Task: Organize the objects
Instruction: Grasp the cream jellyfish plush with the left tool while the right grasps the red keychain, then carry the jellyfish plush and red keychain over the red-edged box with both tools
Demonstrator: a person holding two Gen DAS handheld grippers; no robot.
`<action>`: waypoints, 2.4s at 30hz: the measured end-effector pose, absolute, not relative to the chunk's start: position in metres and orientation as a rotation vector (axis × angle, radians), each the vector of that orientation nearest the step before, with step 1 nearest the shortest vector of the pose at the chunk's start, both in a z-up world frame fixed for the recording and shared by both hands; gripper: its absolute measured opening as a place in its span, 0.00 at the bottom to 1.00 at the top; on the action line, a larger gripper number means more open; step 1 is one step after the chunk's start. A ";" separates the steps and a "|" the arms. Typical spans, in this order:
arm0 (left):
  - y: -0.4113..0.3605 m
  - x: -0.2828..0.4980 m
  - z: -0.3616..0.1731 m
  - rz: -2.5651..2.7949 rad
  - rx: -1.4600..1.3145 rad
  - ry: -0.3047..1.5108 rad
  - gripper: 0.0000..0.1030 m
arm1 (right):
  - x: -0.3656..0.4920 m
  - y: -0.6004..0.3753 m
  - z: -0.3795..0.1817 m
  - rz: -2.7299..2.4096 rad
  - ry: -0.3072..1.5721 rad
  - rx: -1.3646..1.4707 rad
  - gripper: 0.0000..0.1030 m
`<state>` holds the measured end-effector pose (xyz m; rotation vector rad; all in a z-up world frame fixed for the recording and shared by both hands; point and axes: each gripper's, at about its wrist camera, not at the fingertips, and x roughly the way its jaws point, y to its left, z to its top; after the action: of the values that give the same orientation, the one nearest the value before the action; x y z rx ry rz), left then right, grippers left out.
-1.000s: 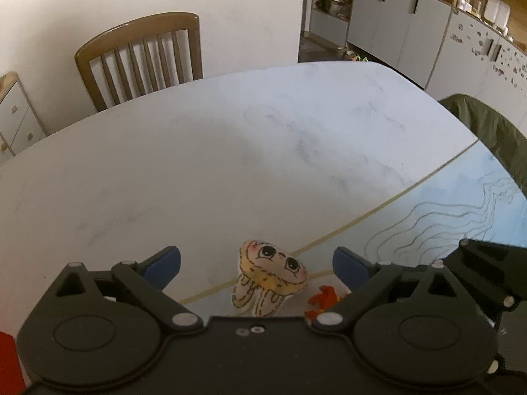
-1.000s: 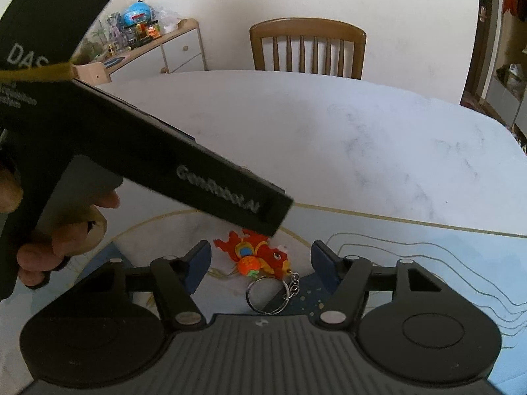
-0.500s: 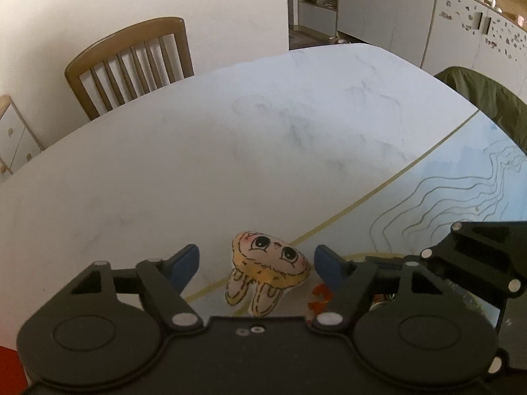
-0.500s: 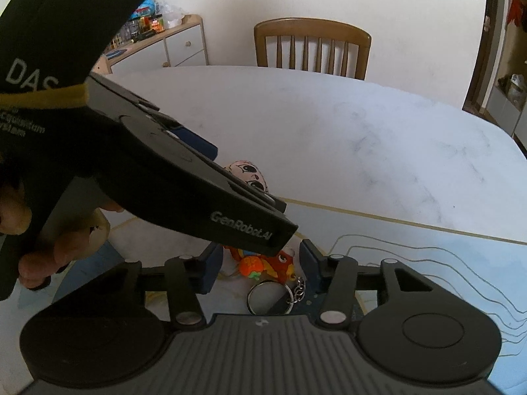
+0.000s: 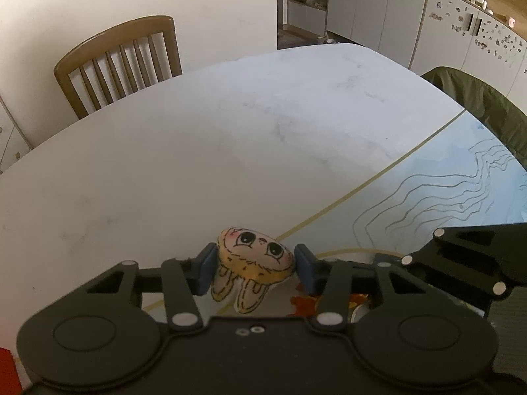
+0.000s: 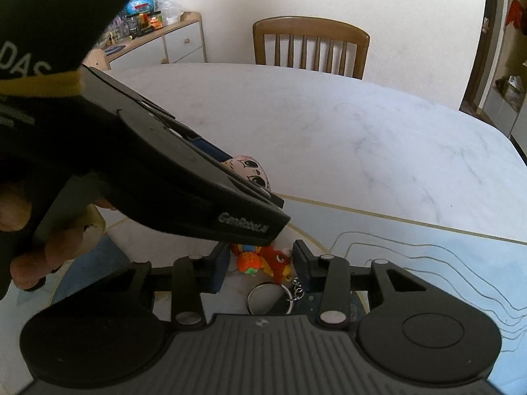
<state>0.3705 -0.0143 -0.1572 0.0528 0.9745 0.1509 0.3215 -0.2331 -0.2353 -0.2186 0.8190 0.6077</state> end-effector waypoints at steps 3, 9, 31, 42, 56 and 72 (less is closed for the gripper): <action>-0.013 0.366 -0.153 0.154 0.033 0.971 0.46 | 0.319 -0.234 -0.233 0.599 0.826 -0.211 0.40; -0.003 0.354 -0.138 0.159 -0.036 0.953 0.47 | 0.312 -0.235 -0.219 0.597 0.817 -0.202 0.40; 0.020 0.274 -0.067 0.207 -0.139 0.874 0.47 | 0.270 -0.222 -0.135 0.654 0.763 -0.162 0.40; 0.043 0.208 -0.027 0.245 -0.174 0.816 0.47 | 0.230 -0.185 -0.081 0.732 0.687 -0.165 0.40; 0.103 0.126 0.002 0.329 -0.224 0.790 0.47 | 0.195 -0.096 -0.051 0.825 0.643 -0.173 0.40; 0.185 0.065 0.008 0.445 -0.255 0.787 0.47 | 0.180 0.001 -0.065 0.873 0.660 -0.213 0.40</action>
<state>0.0650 0.1851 0.0076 -0.2550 0.7873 0.4453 0.1799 0.0007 -0.0649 -0.2133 0.6598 0.8728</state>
